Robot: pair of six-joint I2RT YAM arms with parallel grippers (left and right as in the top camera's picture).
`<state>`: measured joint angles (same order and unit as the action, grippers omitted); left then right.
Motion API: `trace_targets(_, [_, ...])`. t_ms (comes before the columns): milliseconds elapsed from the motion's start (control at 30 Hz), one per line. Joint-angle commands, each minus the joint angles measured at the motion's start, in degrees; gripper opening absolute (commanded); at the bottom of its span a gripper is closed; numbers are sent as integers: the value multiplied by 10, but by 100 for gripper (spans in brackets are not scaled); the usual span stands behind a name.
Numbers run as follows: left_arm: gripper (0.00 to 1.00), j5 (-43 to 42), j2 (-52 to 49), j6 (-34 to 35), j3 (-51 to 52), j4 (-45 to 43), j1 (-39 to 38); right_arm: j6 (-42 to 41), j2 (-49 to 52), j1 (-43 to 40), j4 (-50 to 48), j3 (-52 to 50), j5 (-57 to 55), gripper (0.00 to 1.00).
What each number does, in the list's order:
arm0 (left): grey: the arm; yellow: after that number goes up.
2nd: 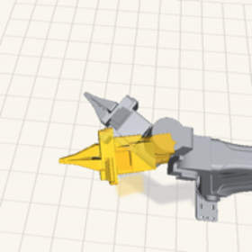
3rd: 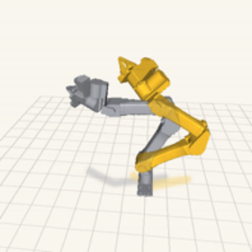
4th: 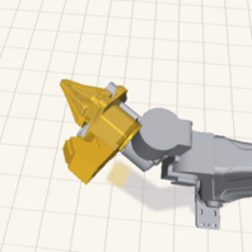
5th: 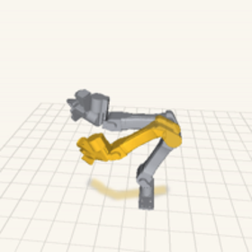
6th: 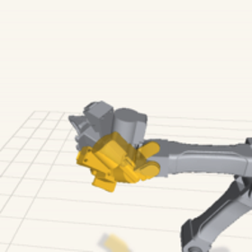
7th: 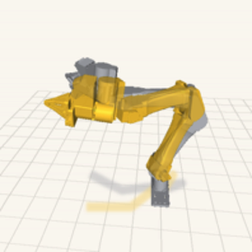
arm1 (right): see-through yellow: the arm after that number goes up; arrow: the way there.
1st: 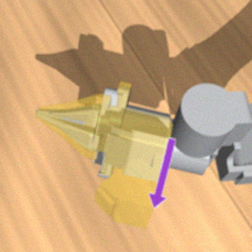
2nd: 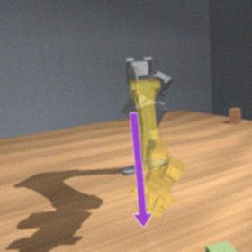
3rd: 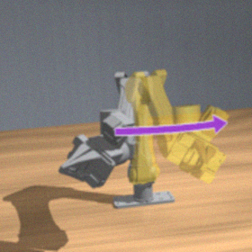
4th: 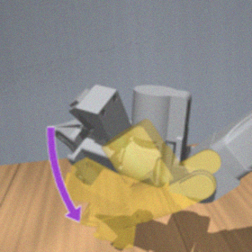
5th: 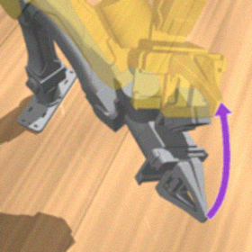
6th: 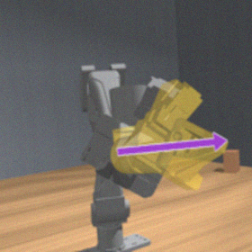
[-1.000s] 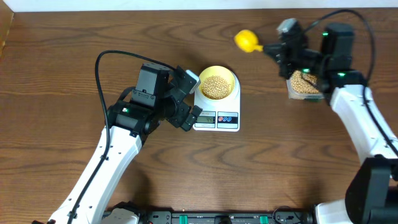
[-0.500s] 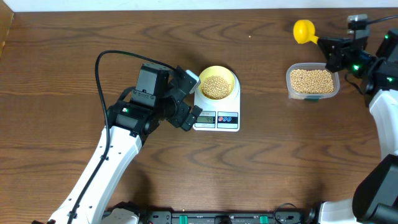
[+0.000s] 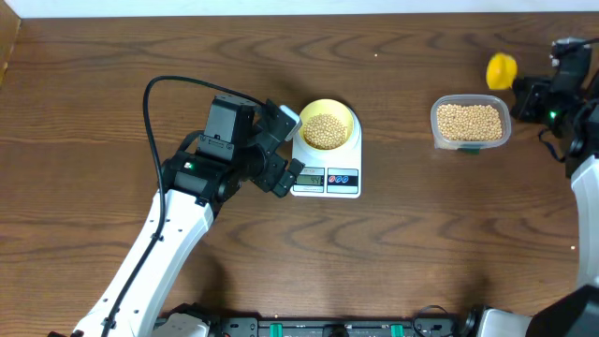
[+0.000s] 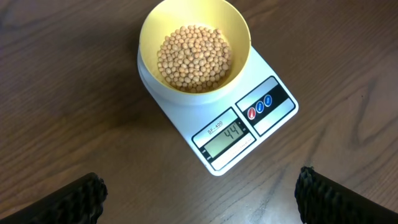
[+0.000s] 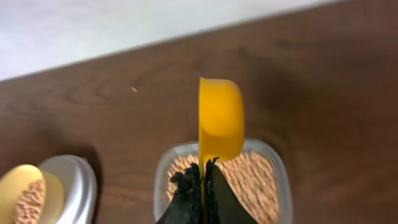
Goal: Scoop item into bowl and weigh 50g on scale
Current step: 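Raise the empty scoop and move it right back to the tub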
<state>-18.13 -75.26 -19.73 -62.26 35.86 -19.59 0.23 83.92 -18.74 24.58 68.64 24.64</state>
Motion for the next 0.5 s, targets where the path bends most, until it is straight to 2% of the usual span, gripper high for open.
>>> trace_targets(0, [99, -7, 4, -2, 2, 1, 2, -1, -5, -2, 51, 0, -52, 1])
trace_targets(233, [99, -7, 4, -2, 2, 1, 2, 51, -4, -2, 109, 0, -53, 2])
trace_targets(467, [99, -7, 4, -2, 2, 1, 2, 82, -3, 0, 121, -2, -79, 1])
